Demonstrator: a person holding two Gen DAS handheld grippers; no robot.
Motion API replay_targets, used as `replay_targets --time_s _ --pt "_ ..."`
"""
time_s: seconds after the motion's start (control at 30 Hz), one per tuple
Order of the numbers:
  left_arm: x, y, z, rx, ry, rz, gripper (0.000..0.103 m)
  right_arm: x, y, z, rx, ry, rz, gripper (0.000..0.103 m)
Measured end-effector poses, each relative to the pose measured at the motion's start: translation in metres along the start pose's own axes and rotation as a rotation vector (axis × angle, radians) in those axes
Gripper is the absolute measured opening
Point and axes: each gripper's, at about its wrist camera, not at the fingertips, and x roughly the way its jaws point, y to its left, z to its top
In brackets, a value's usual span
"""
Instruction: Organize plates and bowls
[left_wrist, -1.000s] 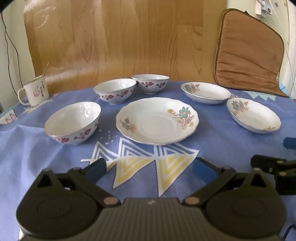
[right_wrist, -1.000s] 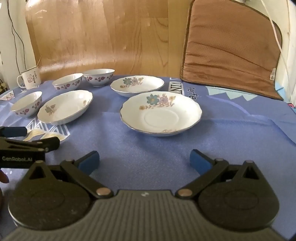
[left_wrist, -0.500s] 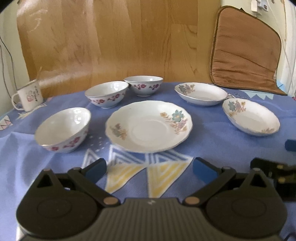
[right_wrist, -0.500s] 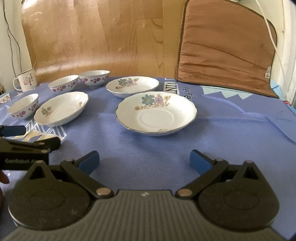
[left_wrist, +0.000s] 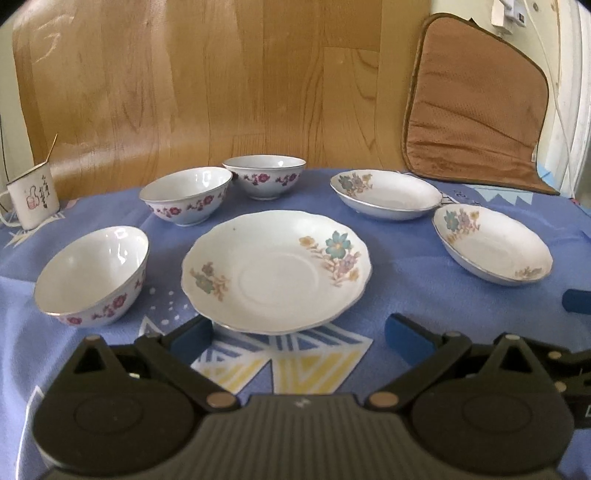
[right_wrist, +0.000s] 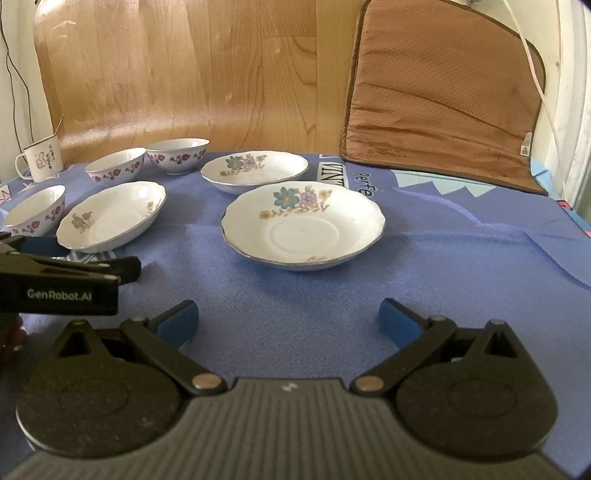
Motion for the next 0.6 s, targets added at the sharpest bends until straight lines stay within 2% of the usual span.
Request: replay_targets --time_s 0.6 --pt "-0.0006 -0.0006 0.0008 0.003 0.001 0.002 0.103 0.0006 0.0009 0.0006 -0.003 0.003 -0.014 0.103"
